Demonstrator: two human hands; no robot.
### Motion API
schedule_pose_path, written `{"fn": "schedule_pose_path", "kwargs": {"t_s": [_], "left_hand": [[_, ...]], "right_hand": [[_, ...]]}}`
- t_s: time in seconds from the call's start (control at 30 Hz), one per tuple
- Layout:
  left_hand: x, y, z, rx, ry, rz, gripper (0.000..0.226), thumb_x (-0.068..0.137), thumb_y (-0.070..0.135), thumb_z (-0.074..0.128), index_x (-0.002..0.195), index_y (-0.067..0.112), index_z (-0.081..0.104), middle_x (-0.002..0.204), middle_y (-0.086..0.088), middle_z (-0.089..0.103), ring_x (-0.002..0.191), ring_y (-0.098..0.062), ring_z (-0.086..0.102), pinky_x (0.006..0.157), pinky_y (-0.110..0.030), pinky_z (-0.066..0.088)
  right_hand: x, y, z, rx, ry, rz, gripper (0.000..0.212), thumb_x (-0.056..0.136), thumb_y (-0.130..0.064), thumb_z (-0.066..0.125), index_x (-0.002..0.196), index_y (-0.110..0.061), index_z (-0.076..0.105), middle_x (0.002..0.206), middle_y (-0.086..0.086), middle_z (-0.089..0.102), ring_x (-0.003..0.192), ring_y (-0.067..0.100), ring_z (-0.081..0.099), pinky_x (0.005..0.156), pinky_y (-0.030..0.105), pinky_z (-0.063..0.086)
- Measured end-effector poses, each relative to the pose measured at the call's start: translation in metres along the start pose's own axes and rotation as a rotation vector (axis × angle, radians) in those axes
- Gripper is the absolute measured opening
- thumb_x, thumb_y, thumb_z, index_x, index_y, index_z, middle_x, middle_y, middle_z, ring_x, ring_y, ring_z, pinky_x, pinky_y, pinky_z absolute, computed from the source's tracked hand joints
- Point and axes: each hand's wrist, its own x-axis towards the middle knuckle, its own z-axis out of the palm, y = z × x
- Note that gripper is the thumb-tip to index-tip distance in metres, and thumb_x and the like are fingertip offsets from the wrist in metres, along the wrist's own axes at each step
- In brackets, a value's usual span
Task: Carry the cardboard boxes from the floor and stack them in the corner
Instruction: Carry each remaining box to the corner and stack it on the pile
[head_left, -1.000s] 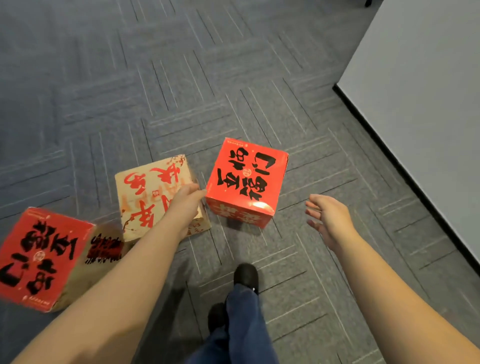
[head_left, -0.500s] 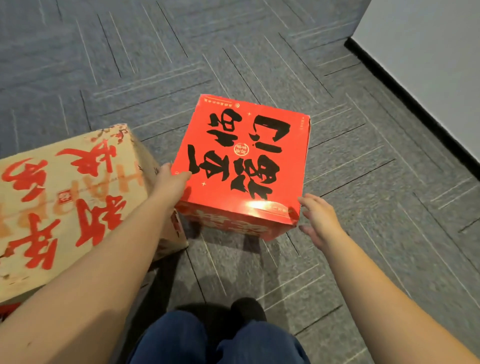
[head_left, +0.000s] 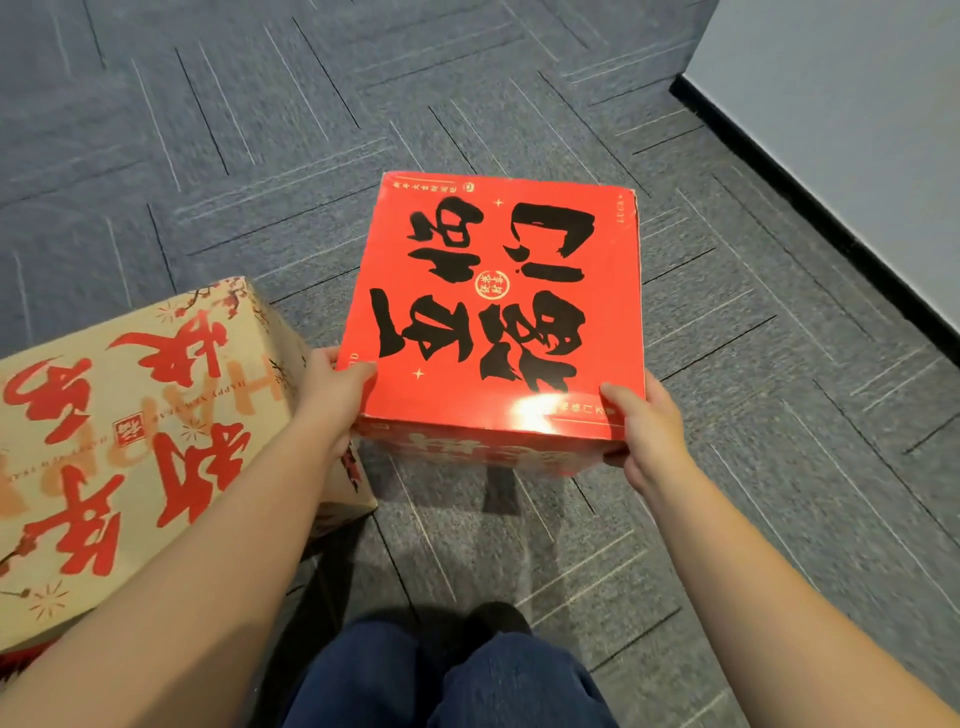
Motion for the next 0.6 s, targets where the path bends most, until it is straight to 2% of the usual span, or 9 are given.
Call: {"fn": "schedule_pose_path", "kwargs": {"t_s": [0.1,0.2,0.3,0.37,0.47,0.53,0.6], "left_hand": [[-0.042,0.046,-0.006,-0.012,-0.017,0.030,0.028,0.093,0.008,0.049,0.118,0.015,0.039,0.089,0.001,0.052,0.081,-0.019,0.054,0.067,-0.033,0.047],[-0.099,0.103,-0.012,-0.016,-0.064,0.079,0.027,0.093,0.007,0.047,0.116,0.017,0.037,0.090,0.001,0.051,0.077,-0.015,0.053,0.060,-0.030,0.045],[-0.162,0.158,-0.018,-0.018,-0.103,0.136,0.030,0.093,0.004,0.046,0.117,0.018,0.037,0.089,0.002,0.052,0.073,-0.009,0.051,0.056,-0.025,0.038],[-0.205,0.189,-0.023,-0.011,-0.130,0.175,0.036,0.093,0.004,0.047,0.126,0.014,0.038,0.101,-0.004,0.056,0.078,-0.012,0.053,0.058,-0.025,0.039],[-0.271,0.226,-0.028,-0.027,-0.182,0.237,0.040,0.093,0.005,0.047,0.131,0.013,0.037,0.109,-0.006,0.054,0.084,-0.016,0.053,0.057,-0.023,0.038],[-0.309,0.242,-0.026,-0.038,-0.215,0.271,0.038,0.093,0.004,0.047,0.128,0.015,0.039,0.103,-0.005,0.055,0.076,-0.012,0.052,0.053,-0.021,0.038],[-0.345,0.253,-0.022,-0.038,-0.256,0.302,0.033,0.092,0.002,0.047,0.119,0.020,0.039,0.092,-0.003,0.055,0.066,-0.009,0.049,0.042,-0.014,0.040]], "right_hand": [[-0.038,-0.049,-0.020,-0.003,0.046,-0.045,0.021,0.089,-0.005,0.051,0.097,-0.024,0.055,0.074,-0.005,0.056,0.057,0.009,0.050,0.049,0.017,0.035],[-0.089,-0.108,-0.045,0.036,0.086,-0.076,0.027,0.089,-0.007,0.051,0.107,-0.027,0.051,0.073,-0.007,0.055,0.050,0.003,0.049,0.039,0.011,0.036],[-0.148,-0.163,-0.074,0.082,0.128,-0.095,0.034,0.088,-0.009,0.053,0.116,-0.027,0.048,0.084,-0.005,0.058,0.061,0.008,0.052,0.051,0.019,0.036],[-0.189,-0.197,-0.097,0.119,0.190,-0.116,0.037,0.087,-0.010,0.056,0.120,-0.024,0.044,0.094,-0.001,0.057,0.067,0.010,0.052,0.055,0.021,0.036],[-0.250,-0.238,-0.133,0.168,0.266,-0.153,0.039,0.087,-0.009,0.057,0.122,-0.020,0.042,0.090,-0.006,0.054,0.068,0.008,0.051,0.055,0.021,0.035],[-0.289,-0.254,-0.156,0.193,0.300,-0.167,0.037,0.087,-0.010,0.057,0.119,-0.020,0.041,0.090,-0.004,0.055,0.066,0.008,0.051,0.054,0.021,0.035],[-0.324,-0.263,-0.182,0.221,0.344,-0.178,0.033,0.087,-0.010,0.056,0.115,-0.021,0.041,0.099,0.002,0.055,0.065,0.008,0.051,0.053,0.021,0.034]]}}
